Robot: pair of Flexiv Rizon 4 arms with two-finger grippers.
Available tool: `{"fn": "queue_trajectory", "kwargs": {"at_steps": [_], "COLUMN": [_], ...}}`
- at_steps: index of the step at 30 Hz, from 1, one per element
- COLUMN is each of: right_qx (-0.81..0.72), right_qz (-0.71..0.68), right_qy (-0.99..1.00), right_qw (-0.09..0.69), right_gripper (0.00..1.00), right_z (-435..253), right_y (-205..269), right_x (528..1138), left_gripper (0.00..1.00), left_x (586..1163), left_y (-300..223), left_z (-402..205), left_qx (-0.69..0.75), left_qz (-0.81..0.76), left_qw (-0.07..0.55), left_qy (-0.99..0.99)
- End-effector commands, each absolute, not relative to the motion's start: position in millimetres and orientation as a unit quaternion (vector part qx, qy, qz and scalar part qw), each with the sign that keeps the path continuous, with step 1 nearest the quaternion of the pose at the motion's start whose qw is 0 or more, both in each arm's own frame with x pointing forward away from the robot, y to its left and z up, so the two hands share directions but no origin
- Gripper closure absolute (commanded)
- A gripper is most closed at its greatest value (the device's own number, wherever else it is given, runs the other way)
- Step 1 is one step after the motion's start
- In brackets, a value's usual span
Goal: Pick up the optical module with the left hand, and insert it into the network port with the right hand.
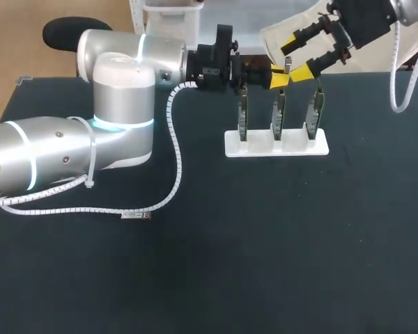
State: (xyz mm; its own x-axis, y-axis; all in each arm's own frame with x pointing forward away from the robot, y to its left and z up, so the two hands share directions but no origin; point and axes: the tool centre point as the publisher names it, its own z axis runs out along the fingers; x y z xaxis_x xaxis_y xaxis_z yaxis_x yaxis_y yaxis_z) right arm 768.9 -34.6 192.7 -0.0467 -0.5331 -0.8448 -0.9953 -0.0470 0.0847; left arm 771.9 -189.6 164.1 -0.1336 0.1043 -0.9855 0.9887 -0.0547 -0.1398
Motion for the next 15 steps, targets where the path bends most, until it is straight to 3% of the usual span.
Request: {"fn": "queue_trajectory", "kwargs": {"at_steps": [1,12,13,14,15], "right_qx": [-0.617,-0.616,-0.616,-0.616,-0.617], "right_qz": [0.372,0.368,0.368,0.368,0.367], "right_qy": [0.620,0.621,0.621,0.622,0.621], "right_qw": [0.311,0.314,0.314,0.314,0.314], "right_gripper": [0.00,0.00,0.04,0.25,0.56], "right_z": [191.7,191.9,191.9,191.9,191.9], "right_y": [-33.0,-32.5,-32.6,-32.6,-32.6], "right_x": [764.1,764.7,765.0,765.2,765.5], "left_gripper": [1.00,1.00,1.00,1.00,1.00], "left_x": [774.4,774.4,774.4,774.4,774.4], "left_y": [-190.5,-190.5,-190.5,-190.5,-190.5], "left_z": [163.7,163.7,163.7,163.7,163.7], "left_qx": [0.506,0.506,0.506,0.506,0.506], "left_qz": [-0.523,-0.523,-0.523,-0.523,-0.523], "left_qw": [0.421,0.421,0.421,0.421,0.421], "left_qy": [0.541,0.541,0.541,0.541,0.541]}}
